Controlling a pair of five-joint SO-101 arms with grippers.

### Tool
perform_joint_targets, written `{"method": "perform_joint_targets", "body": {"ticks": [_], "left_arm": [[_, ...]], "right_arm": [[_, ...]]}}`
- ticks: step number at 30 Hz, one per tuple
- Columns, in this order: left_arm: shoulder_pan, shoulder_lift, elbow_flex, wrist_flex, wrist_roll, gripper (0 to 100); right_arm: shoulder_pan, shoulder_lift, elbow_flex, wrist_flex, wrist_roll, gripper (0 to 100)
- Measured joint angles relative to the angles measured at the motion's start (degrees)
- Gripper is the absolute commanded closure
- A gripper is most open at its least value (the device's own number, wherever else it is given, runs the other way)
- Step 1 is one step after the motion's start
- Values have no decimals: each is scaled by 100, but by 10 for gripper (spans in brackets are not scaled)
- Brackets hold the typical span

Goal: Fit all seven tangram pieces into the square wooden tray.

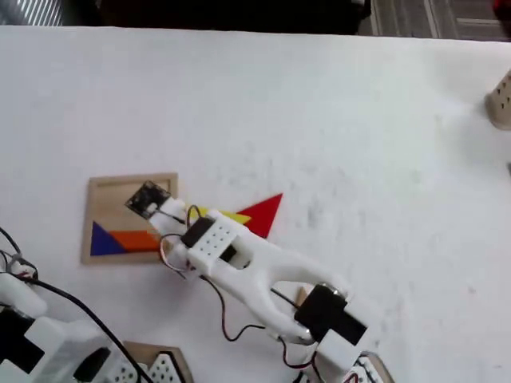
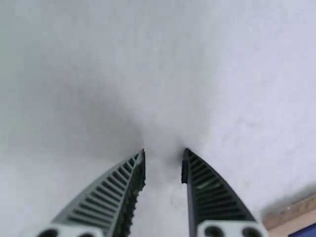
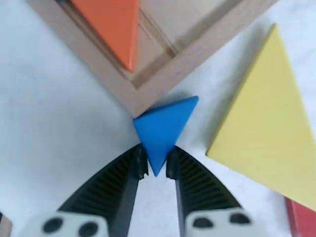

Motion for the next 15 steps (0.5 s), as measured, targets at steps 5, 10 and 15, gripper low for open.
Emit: {"method": "perform_joint_targets", "body": {"ticks": [5, 10, 15], "left_arm": [[0, 0, 0, 0, 0, 869], [0, 0, 0, 0, 0, 869], [0, 0, 0, 0, 0, 869]], "right_arm": [[62, -246, 18, 229, 53, 981], [431, -668, 79, 299, 79, 981], [563, -818, 79, 299, 79, 981]]}}
